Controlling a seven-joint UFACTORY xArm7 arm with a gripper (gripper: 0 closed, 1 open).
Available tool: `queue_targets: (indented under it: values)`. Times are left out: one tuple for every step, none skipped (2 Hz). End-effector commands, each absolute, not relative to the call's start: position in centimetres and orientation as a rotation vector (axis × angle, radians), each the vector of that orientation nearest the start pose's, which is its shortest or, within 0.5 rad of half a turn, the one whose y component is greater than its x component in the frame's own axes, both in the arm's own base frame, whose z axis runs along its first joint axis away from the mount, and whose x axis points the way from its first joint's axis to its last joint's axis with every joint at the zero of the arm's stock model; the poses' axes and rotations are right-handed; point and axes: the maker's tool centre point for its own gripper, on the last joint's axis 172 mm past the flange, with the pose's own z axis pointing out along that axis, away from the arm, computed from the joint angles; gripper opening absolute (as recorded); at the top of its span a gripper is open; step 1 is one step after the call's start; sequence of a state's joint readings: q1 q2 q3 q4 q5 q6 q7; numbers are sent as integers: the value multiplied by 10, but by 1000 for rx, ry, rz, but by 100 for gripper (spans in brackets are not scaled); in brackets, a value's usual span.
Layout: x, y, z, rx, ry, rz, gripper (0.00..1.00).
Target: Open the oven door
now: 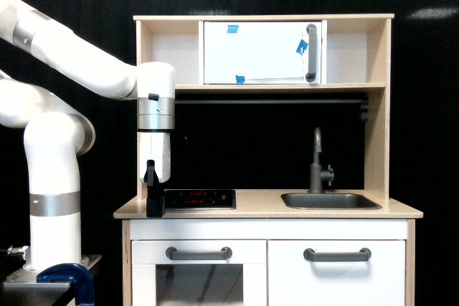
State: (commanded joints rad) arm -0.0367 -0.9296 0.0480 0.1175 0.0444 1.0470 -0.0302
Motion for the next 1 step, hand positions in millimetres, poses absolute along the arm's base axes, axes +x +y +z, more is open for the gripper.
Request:
queue_targets:
  values:
    - [210, 0, 112, -3150, 0, 0, 100]
